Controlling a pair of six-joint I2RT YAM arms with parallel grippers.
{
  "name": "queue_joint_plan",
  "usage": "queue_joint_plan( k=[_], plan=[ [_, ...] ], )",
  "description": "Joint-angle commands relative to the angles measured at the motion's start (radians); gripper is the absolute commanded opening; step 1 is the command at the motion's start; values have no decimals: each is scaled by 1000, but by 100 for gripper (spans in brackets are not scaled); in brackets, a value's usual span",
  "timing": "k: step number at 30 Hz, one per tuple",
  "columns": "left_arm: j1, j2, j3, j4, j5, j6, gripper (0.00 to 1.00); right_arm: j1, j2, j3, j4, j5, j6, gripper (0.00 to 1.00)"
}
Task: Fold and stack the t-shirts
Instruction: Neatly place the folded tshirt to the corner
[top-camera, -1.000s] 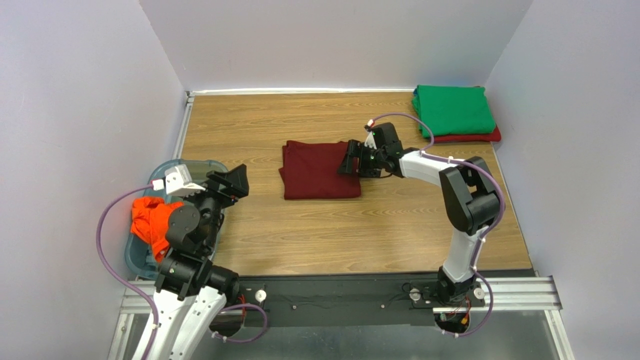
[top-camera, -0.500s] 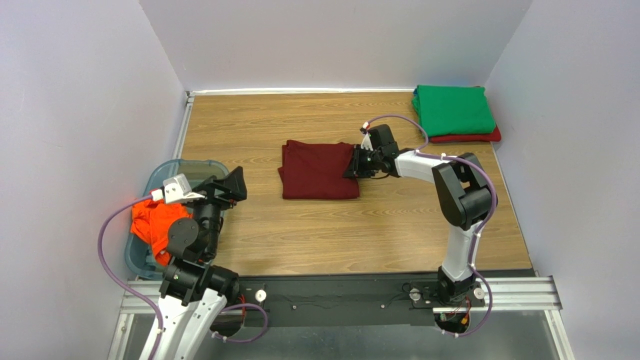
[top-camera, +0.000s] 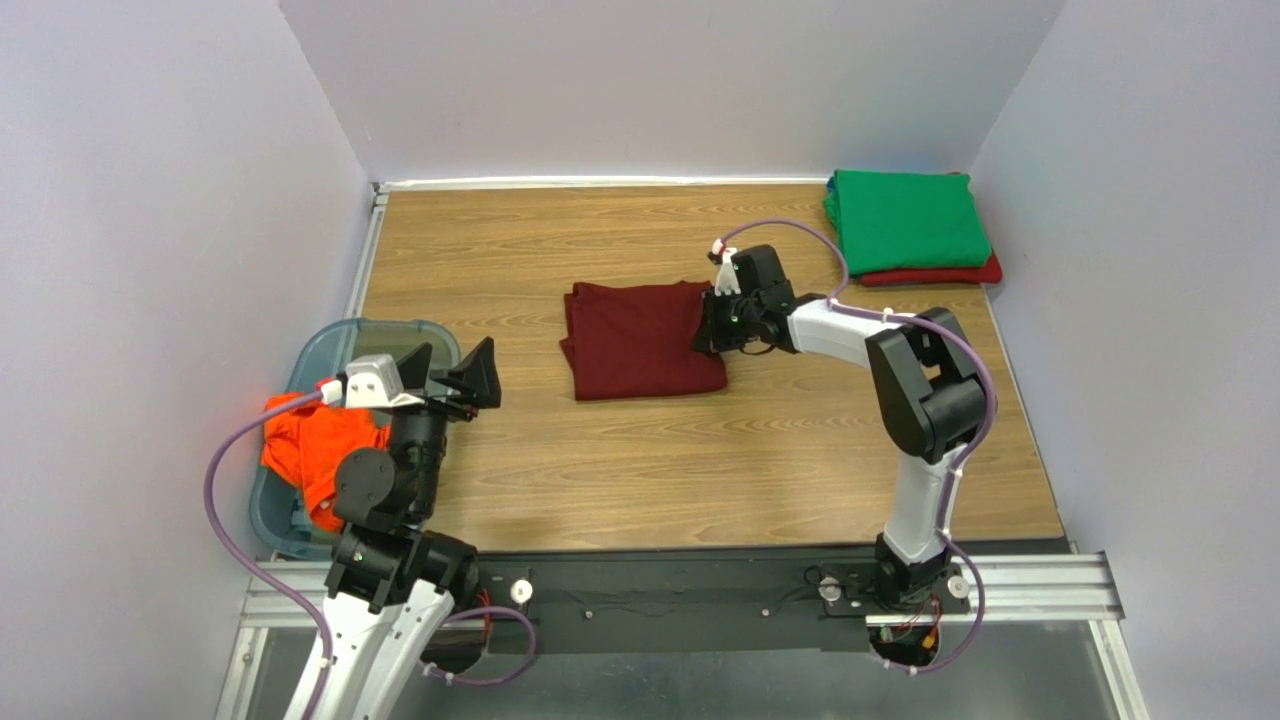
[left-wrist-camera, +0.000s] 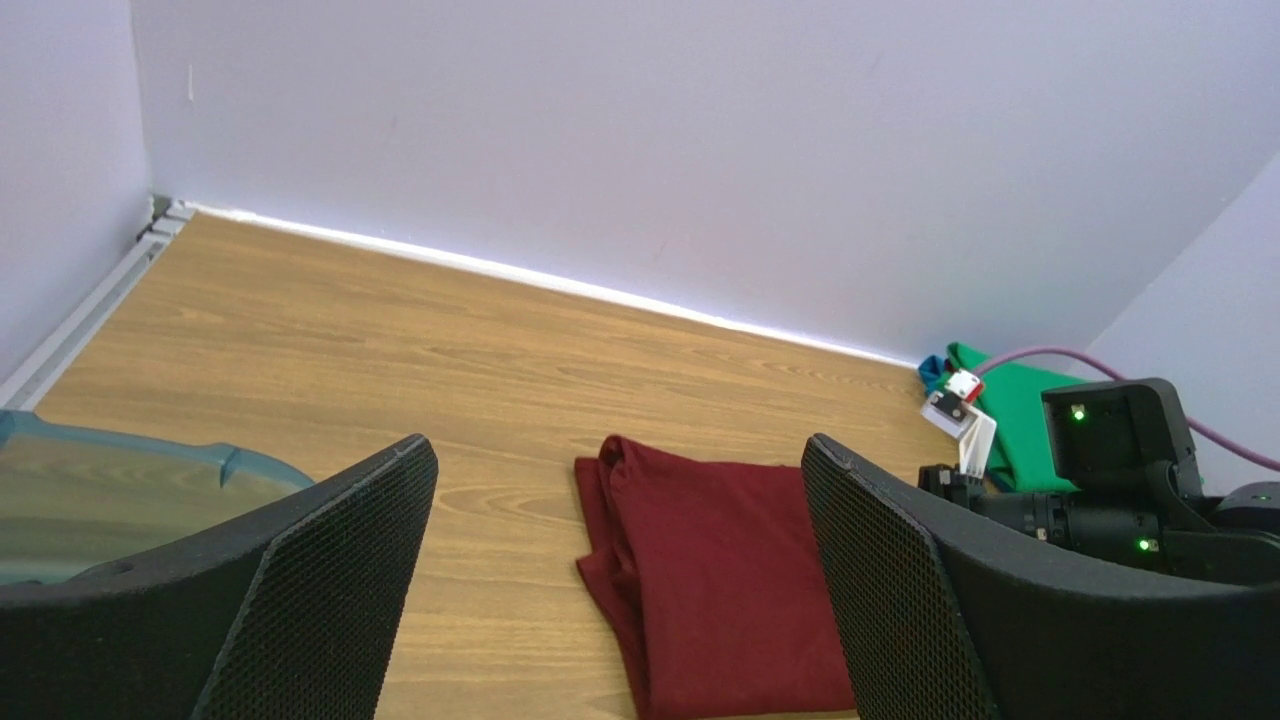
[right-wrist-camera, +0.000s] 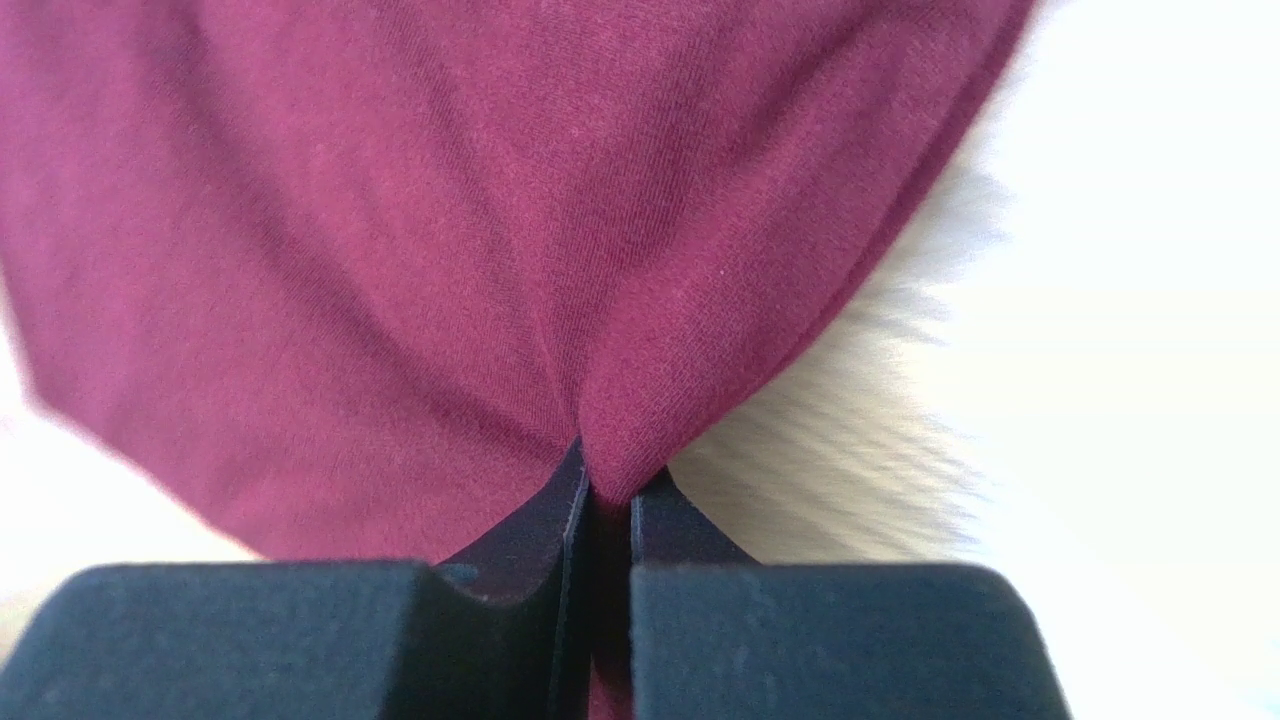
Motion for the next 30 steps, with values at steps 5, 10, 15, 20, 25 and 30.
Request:
queue_joint_plan(
  k=[5, 10, 15, 20, 25, 30],
  plan=[
    [-2, -59, -43, 88, 50, 56, 98, 2, -76, 60, -53, 320, -225, 1],
    [-2, -21, -37, 85, 70, 74, 98, 0, -74, 106, -62, 431, -355, 1],
    [-2, -12, -34, 76, 53, 76, 98, -3, -53, 165, -62, 602, -525, 1],
    [-2, -20, -32, 62, 35, 77, 98, -24, -21, 221, -60, 722, -664, 1],
    [-2, -6, -32, 61, 30, 82, 98, -69, -22, 257, -62, 736, -728, 1],
    [-2, 14, -28, 55, 9, 83, 98, -101, -14, 309, -62, 762, -812, 1]
  ],
)
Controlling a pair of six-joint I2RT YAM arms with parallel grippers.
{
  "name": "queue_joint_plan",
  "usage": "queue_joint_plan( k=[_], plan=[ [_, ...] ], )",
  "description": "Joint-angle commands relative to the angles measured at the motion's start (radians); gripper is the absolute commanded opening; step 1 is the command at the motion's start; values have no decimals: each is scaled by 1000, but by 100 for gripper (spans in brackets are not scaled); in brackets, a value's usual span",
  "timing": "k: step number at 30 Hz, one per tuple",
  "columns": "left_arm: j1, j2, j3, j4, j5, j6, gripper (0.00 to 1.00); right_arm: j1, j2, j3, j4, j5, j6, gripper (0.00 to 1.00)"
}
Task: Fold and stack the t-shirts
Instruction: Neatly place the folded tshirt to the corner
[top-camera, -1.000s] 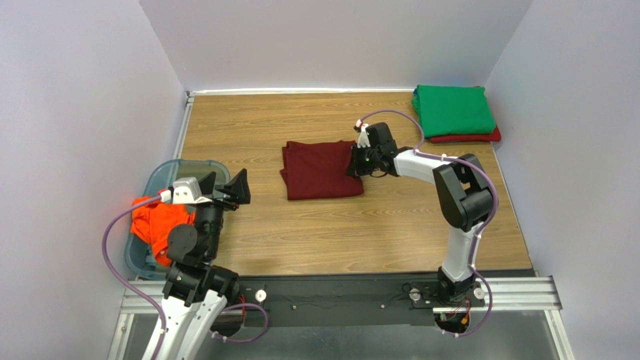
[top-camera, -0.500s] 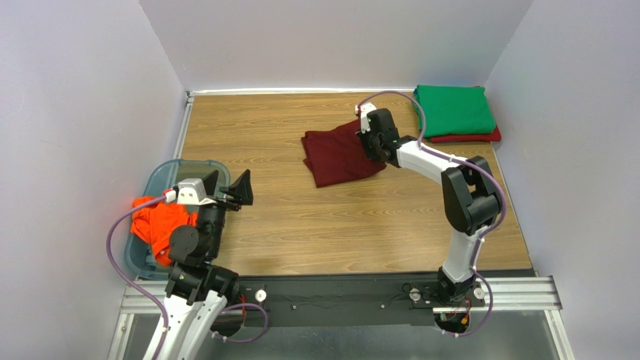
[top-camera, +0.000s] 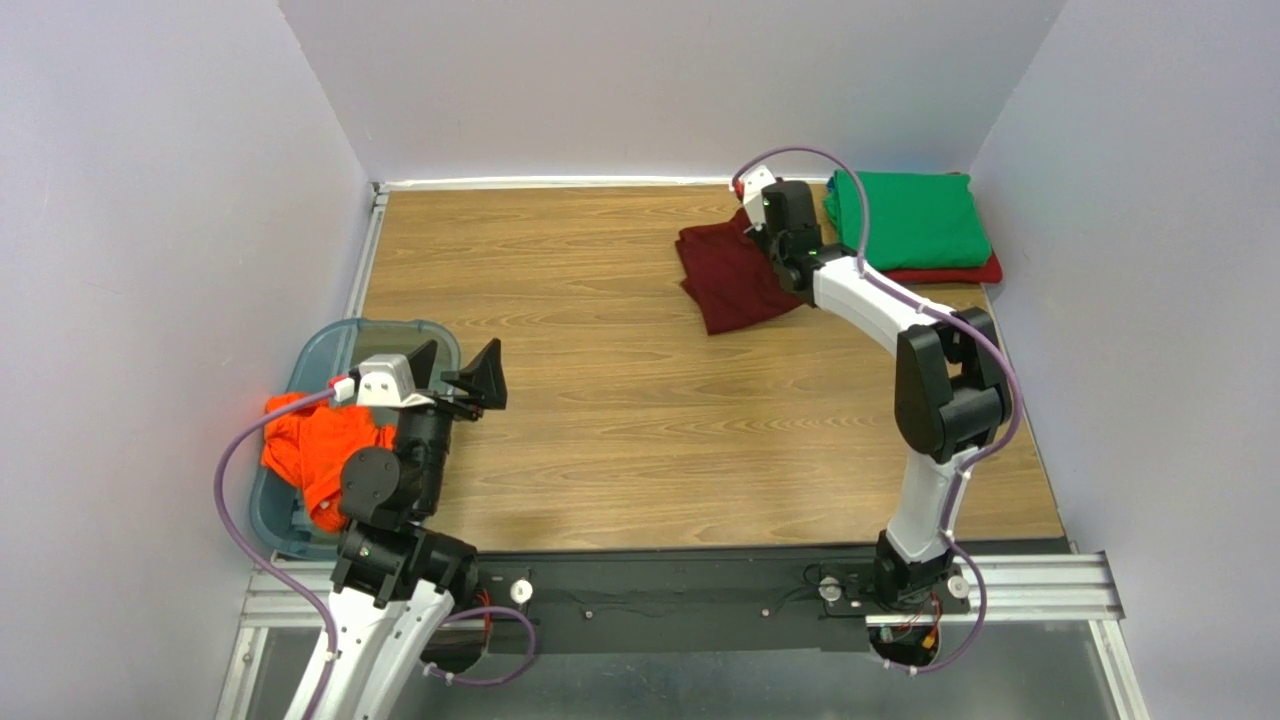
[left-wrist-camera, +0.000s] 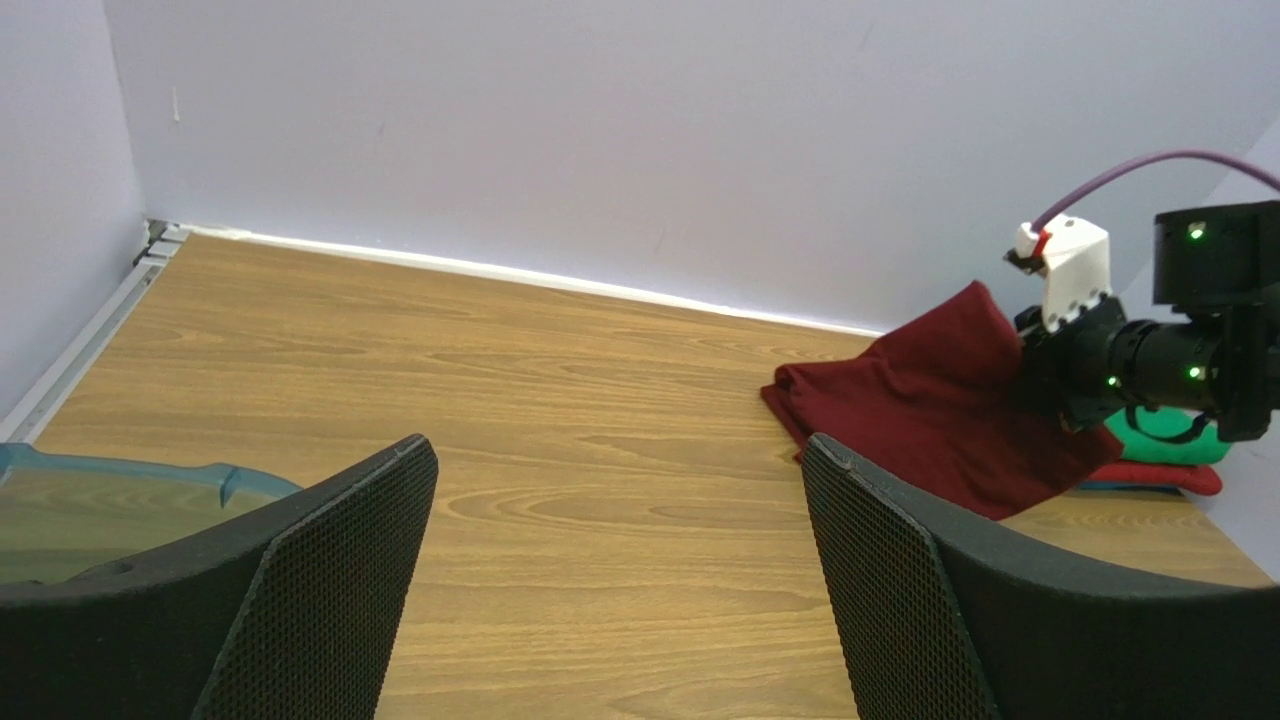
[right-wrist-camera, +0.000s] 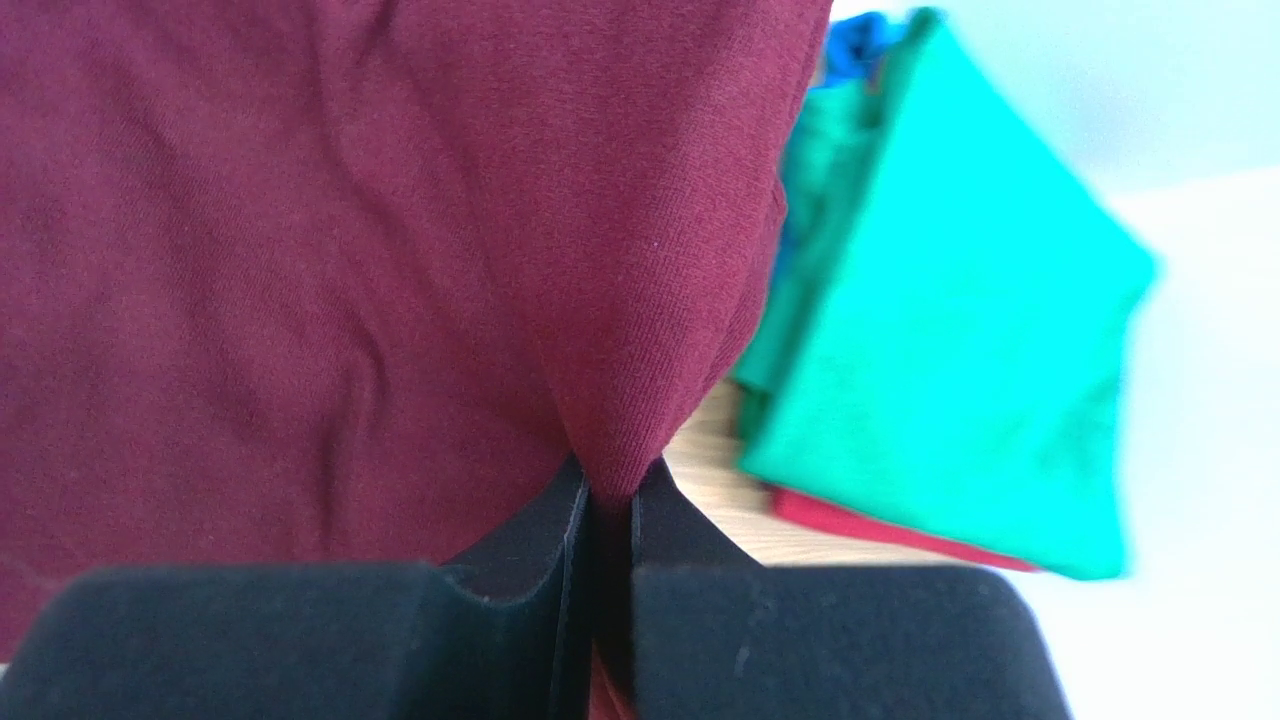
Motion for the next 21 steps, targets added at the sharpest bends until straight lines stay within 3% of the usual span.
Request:
queue_joint_plan(
  k=[1, 21],
  plan=[
    [-2, 19, 14, -10, -32, 21, 98, -28, 16, 67, 11, 74, -111, 1],
    [-2, 36, 22, -34, -97, 17, 98, -117, 34, 253, 15, 215, -157, 1]
  ],
)
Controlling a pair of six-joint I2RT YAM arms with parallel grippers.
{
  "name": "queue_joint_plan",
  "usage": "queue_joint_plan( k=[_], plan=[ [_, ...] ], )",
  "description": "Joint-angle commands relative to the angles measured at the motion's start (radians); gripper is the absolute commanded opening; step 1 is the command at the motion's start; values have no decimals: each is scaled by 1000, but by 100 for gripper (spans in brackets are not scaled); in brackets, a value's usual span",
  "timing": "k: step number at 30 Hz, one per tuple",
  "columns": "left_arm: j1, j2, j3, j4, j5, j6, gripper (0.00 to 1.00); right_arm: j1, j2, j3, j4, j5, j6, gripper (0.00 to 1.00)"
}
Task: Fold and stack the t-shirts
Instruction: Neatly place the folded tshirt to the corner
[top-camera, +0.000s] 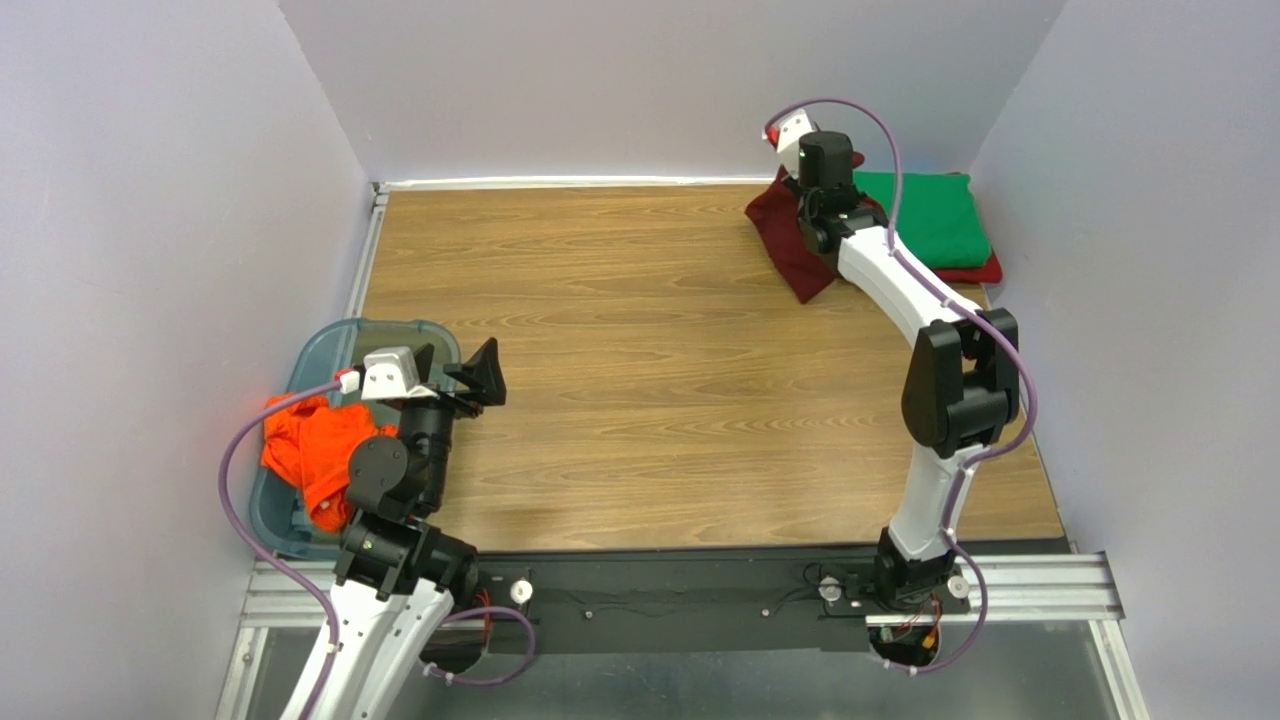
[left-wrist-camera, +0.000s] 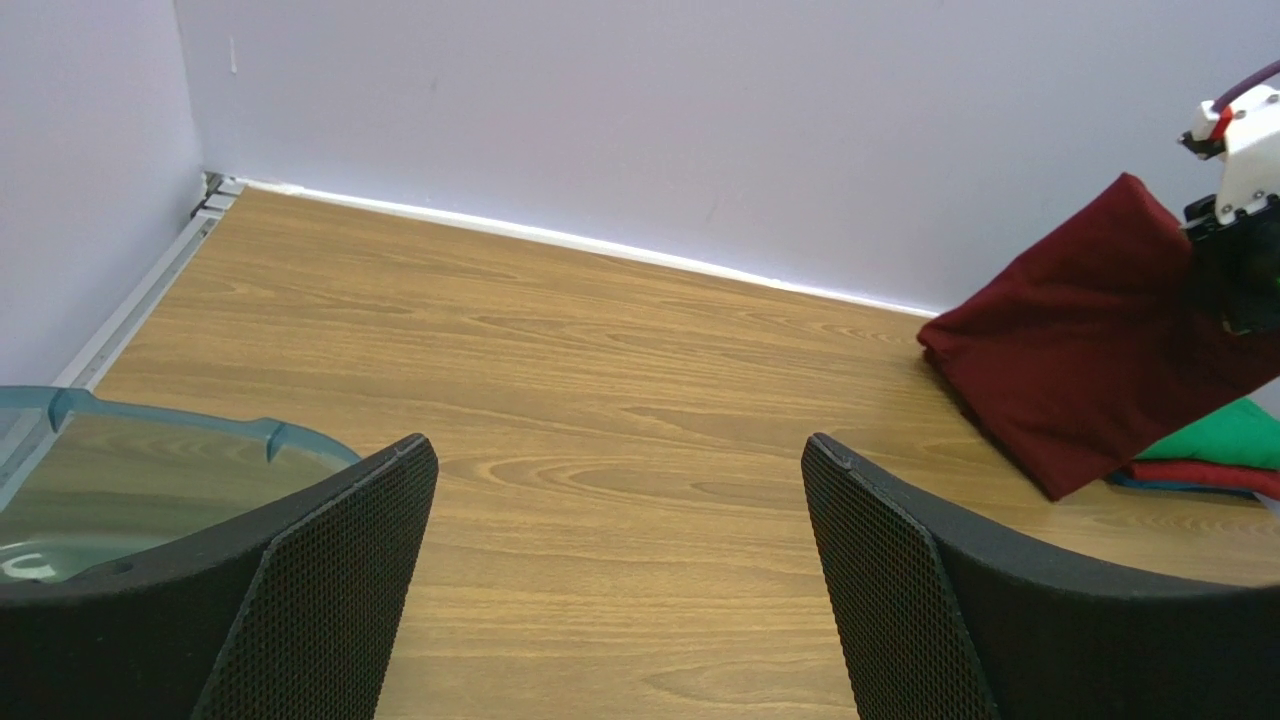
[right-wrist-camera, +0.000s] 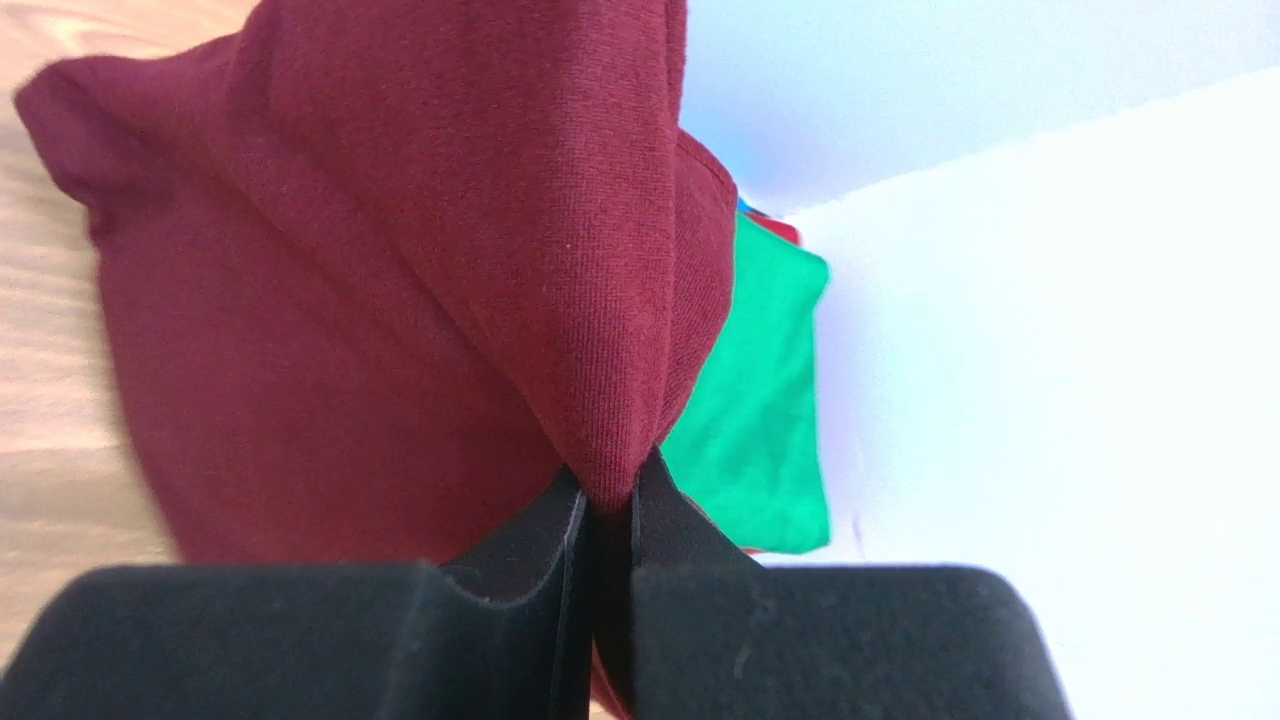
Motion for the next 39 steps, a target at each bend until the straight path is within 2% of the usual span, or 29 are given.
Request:
queue_joint_plan(
  k=[1, 12, 30, 39],
  plan=[
    [-2, -7, 21, -7, -36, 13, 98, -27, 25, 64, 18, 77, 23, 1],
    [-2, 2, 32, -7, -33, -14, 98, -58, 39, 148, 17, 174, 61, 1],
    [-2, 22, 44, -27, -48, -10, 98, -118, 94, 228, 18, 155, 117, 1],
    [-2, 36, 43, -29, -44, -10, 98, -199, 166, 266, 17, 165, 170, 1]
  ],
)
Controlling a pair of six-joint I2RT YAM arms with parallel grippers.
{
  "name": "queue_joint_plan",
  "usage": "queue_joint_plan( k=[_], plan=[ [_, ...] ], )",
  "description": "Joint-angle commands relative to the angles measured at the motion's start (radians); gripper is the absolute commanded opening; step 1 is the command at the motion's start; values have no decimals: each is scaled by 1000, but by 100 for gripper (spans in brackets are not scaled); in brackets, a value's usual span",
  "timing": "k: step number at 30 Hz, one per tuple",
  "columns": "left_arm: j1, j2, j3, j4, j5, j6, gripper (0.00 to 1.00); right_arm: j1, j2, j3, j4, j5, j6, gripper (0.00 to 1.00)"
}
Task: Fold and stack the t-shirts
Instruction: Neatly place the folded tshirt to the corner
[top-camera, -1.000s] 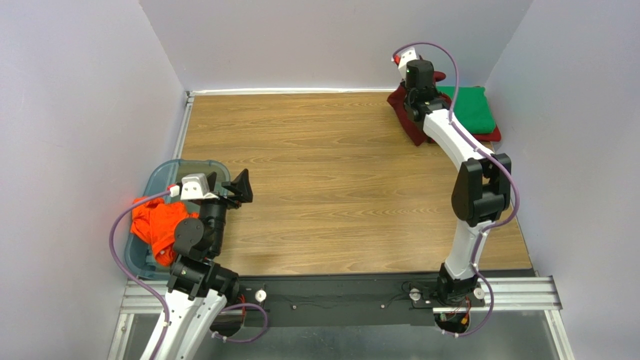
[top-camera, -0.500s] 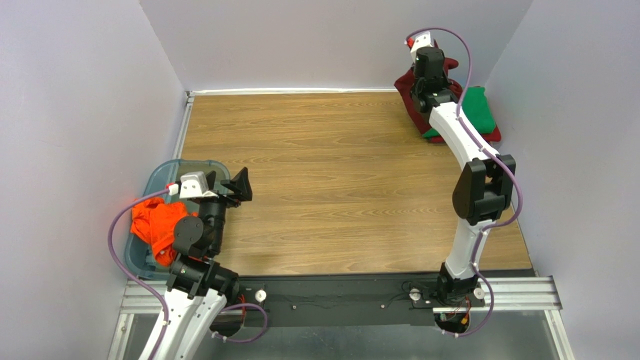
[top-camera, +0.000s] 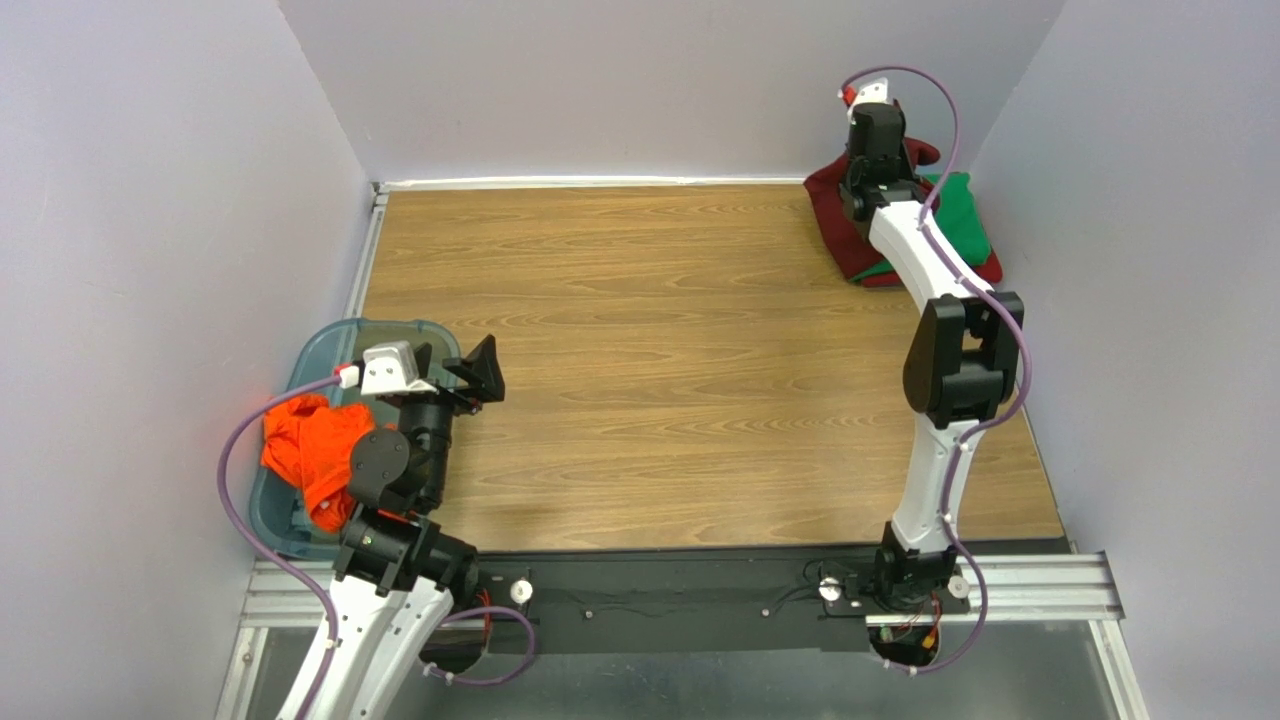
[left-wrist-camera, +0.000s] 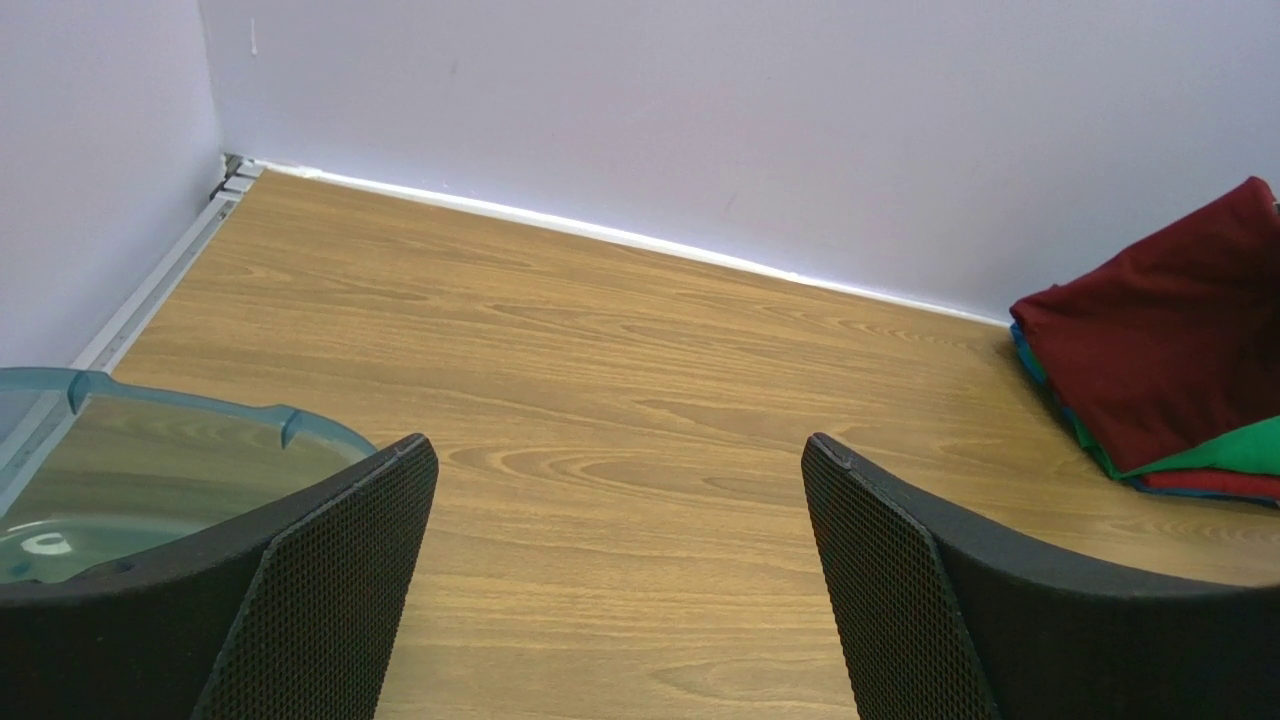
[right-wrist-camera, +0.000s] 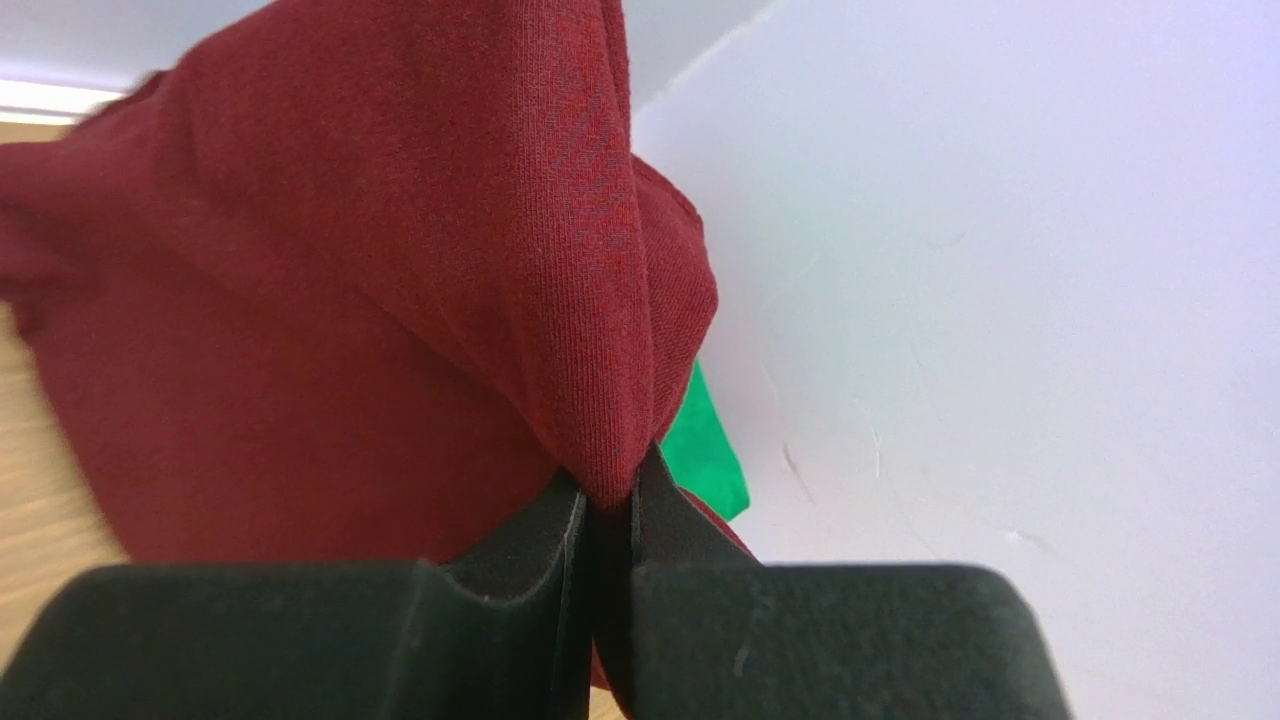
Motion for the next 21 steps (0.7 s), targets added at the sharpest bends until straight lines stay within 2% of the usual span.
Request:
queue_joint_plan(
  k=[1, 21],
  plan=[
    [-2, 10, 24, -14, -13, -1, 98, -46, 34, 59, 25, 22, 46, 1],
    [-2, 17, 21, -15, -47, -3, 98, -190, 152, 107, 25, -38, 92, 1]
  ],
)
